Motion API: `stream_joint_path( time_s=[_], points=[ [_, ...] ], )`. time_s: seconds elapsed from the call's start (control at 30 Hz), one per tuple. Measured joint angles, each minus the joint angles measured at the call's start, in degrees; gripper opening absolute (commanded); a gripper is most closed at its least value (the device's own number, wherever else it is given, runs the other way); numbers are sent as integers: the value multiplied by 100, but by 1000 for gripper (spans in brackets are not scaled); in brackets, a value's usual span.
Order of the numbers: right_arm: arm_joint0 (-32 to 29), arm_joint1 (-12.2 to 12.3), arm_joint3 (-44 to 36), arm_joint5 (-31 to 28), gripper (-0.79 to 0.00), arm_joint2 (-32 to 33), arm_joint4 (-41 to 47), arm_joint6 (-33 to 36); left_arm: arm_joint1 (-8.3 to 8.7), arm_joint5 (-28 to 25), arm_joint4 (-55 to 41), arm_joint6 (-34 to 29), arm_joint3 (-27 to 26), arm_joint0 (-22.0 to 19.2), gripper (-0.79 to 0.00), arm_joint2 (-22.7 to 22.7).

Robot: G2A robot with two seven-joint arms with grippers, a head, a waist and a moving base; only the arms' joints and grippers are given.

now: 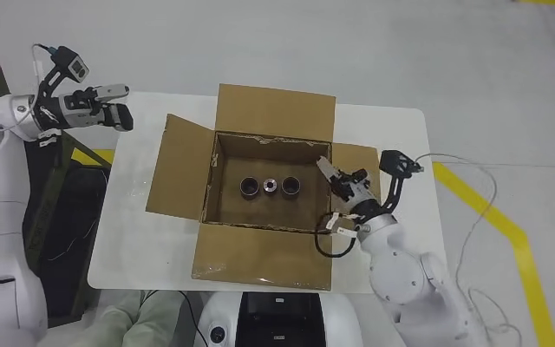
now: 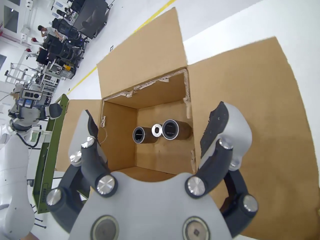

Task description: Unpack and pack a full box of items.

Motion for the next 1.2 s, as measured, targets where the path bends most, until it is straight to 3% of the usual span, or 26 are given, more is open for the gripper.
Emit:
stream_joint_path(
  time_s=[0.23, 0.5, 1.2],
  points=[
    [735, -106, 265, -60, 0, -557, -225, 666, 186, -274, -354, 0, 436, -197, 0, 242],
    [1312, -204, 685, -12, 0, -998, -685, 1179, 193, -322, -407, 0, 487, -224, 0, 272],
    [1346, -201, 752, -127, 0, -1034, -778, 1279, 193, -322, -407, 0, 487, -224, 0, 272]
  ],
)
